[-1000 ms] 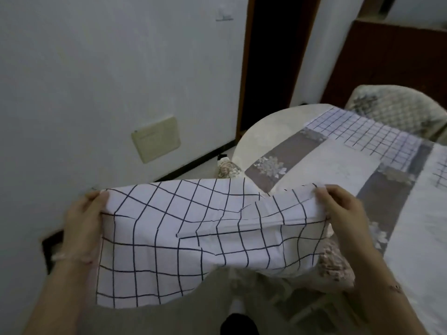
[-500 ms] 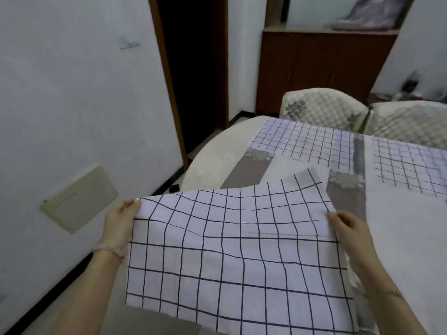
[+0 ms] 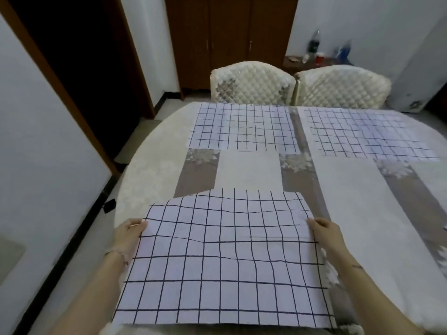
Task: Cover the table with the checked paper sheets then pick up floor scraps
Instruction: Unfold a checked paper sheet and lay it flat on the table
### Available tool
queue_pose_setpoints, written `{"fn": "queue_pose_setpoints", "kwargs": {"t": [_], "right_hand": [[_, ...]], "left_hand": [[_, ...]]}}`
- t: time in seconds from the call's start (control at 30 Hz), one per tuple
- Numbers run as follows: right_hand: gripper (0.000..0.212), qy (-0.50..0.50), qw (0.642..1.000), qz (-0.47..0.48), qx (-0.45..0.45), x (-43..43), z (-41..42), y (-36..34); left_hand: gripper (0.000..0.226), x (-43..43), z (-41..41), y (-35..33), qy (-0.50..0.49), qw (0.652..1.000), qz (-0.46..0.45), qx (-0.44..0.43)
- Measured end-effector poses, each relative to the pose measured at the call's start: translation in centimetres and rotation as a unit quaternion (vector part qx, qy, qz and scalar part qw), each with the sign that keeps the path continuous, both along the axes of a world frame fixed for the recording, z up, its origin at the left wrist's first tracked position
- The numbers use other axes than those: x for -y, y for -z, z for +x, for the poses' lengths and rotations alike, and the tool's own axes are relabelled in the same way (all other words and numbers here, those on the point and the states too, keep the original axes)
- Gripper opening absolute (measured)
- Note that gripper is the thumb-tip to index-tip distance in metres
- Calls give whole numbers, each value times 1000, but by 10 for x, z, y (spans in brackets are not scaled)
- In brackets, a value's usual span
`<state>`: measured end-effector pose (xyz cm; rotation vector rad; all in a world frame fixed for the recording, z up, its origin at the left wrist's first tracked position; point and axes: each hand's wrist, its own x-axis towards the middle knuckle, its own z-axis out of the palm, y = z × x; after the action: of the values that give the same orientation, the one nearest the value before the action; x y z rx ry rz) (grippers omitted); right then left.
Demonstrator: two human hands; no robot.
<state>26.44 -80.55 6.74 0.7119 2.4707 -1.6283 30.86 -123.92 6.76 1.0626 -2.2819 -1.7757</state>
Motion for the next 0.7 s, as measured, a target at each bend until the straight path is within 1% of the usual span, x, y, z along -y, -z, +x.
{"fn": "queue_pose_setpoints", "kwargs": {"t": [0.07, 0.17, 0.2, 0.3, 0.43, 0.5, 0.57, 0.6, 0.67, 0.7], "right_hand": [[21, 18, 1000, -4, 8, 3, -4, 4], [18, 51, 998, -18, 18, 6, -10, 10], [19, 58, 998, -15, 21, 7, -11, 13], [33, 69, 997, 0, 26, 6, -13, 23], [30, 58, 997, 29, 37, 4, -7, 25], [36, 57, 997, 43, 32, 2, -1, 28], [42, 58, 993, 95, 32, 4, 5, 30], [44, 51, 986, 154, 28, 5, 9, 32], [39, 9, 955, 297, -5, 11, 15, 35], [33, -16, 940, 339, -29, 17, 17, 35]], "left_hand": [[15, 3, -18, 9, 12, 999, 16, 26], [15, 11, -40, 22, 35, 998, 12, 56], [14, 14, -46, 25, 39, 997, 8, 64], [12, 17, -56, 33, 58, 995, -5, 78], [13, 15, -53, 40, 79, 993, -17, 86], [14, 14, -49, 42, 94, 991, -40, 87], [17, 13, -46, 43, 117, 987, -68, 89], [18, 11, -44, 42, 128, 984, -80, 90], [23, 10, -42, 42, 148, 980, -102, 87], [24, 10, -42, 41, 151, 979, -108, 85]]}}
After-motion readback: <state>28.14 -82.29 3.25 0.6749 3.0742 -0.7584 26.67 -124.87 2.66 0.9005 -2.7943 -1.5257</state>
